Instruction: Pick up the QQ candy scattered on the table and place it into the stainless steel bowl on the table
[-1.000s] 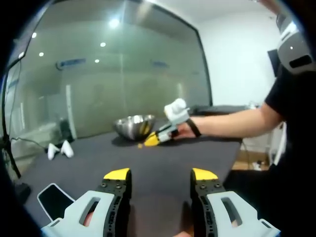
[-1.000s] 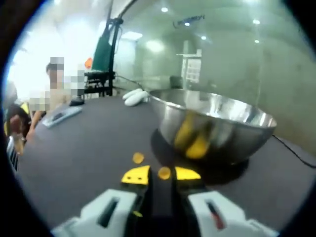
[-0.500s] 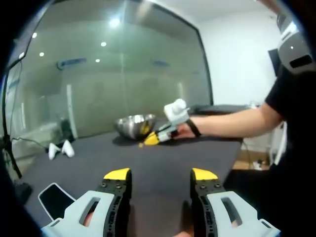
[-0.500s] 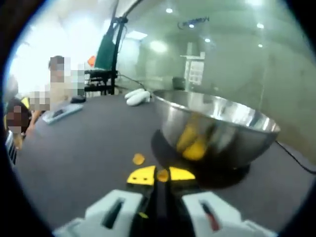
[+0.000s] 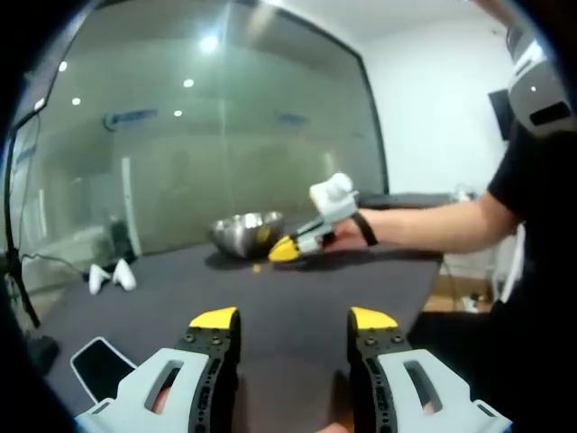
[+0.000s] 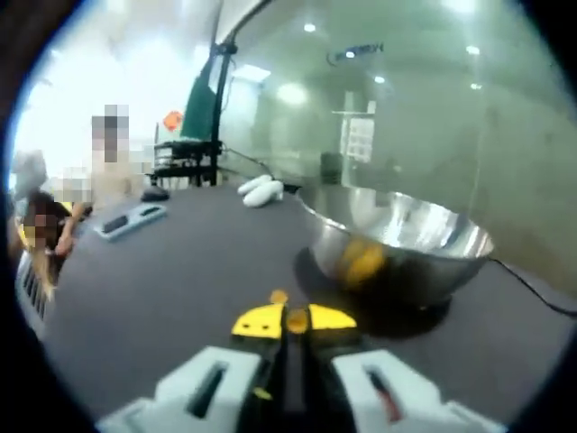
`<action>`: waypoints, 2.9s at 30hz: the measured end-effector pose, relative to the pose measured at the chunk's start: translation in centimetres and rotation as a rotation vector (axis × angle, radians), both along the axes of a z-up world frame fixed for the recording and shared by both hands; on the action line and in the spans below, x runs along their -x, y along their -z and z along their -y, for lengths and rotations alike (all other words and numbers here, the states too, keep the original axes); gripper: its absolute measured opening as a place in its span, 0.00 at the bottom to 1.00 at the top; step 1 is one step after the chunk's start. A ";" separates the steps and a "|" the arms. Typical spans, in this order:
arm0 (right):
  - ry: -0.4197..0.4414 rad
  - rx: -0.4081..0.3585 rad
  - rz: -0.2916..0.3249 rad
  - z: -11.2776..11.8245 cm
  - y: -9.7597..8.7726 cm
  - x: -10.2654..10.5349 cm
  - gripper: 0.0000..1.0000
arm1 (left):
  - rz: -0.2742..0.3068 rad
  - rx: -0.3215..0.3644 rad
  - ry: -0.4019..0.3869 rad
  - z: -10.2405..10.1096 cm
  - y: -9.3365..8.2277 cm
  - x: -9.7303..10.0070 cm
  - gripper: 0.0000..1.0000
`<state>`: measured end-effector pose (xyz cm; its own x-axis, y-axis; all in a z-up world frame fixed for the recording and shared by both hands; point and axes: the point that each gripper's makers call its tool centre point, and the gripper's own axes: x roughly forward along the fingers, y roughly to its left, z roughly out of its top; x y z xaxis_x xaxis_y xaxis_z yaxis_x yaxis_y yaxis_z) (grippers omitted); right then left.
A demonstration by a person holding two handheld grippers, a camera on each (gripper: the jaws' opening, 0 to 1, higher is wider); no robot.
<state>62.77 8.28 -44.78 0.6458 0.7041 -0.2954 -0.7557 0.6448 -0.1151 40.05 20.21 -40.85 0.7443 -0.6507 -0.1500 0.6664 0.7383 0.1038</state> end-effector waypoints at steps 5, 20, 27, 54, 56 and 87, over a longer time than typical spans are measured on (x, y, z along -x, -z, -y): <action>-0.002 -0.016 0.030 0.5 -1.6 1.2 0.10 | -0.001 -0.002 0.009 0.2 0.1 0.1 0.49; 0.044 -0.121 0.157 1.0 -6.7 1.4 0.10 | 0.004 -0.003 0.016 0.1 0.1 0.3 0.49; 0.083 -0.125 0.210 1.1 -9.6 -1.2 0.09 | 0.005 -0.004 0.010 0.0 -0.1 0.1 0.49; 0.236 -0.146 0.135 3.5 -9.4 -6.3 0.23 | -0.004 -0.016 0.005 -0.1 0.0 0.3 0.49; 0.232 -0.155 0.130 3.3 -9.5 -6.1 0.23 | -0.004 -0.017 0.007 0.0 0.0 0.3 0.49; 0.125 -0.170 0.085 5.3 -7.7 -0.8 0.18 | 0.004 -0.063 0.005 -0.3 0.6 0.2 0.49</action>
<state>63.52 2.96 -37.08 0.7487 0.6520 -0.1200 -0.6608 0.7484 -0.0566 39.89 20.54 -41.45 0.7419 -0.6437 -0.1876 0.6694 0.7271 0.1526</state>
